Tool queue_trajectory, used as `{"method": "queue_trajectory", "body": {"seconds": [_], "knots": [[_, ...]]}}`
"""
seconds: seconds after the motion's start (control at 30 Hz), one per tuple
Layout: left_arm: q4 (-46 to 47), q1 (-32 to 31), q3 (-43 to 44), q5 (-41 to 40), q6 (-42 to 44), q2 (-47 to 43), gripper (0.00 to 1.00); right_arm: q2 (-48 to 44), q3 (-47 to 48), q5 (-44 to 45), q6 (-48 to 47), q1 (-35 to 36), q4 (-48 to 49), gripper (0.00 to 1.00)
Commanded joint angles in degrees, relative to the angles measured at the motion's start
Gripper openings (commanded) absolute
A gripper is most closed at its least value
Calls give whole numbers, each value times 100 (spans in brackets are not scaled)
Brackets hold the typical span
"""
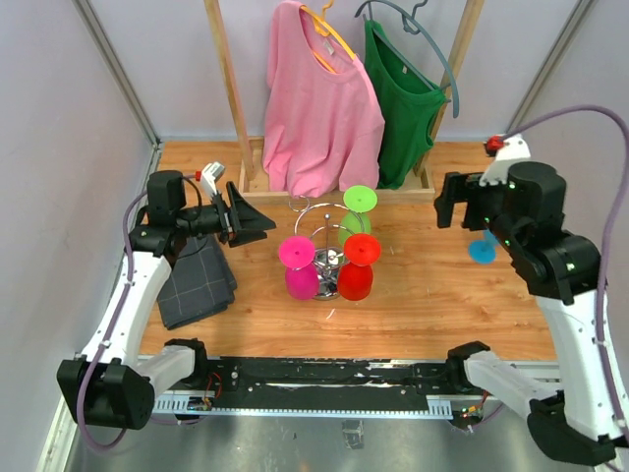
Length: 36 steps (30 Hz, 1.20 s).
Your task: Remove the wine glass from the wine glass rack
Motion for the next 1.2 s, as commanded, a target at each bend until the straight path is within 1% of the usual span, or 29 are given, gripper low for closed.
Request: {"method": "queue_trajectory", "body": {"seconds": [0.0,0.07,0.17,0.33,0.43,0.5,0.6,0.8,1.1,1.17], "knots": [[146,21,-230,203,-190,-164,81,364,15,978,268,995,468,99],[145,21,-296,185,-206,-176,81,554,112,1091,248,1320,558,99],[150,17,-366,193,-229,-177,77,688,193,1169,246,1534,679,99],[154,-76,-454,201,-268,-146,66,760,190,1193,276,1658,764,99],[162,-171,-455,232,-302,-78,58,750,140,1260,293,1718,791,99],[203,-270,-455,273,-338,-31,55,744,106,1250,310,1755,810,98],[253,-408,-430,285,-352,45,55,785,81,1191,335,1844,835,99],[292,-453,-533,238,-319,84,56,919,154,1287,329,2168,840,99],[295,-497,-637,288,-315,93,55,915,145,1297,311,2223,859,98],[299,-506,-639,297,-313,91,52,892,136,1313,311,2237,858,99]]}}
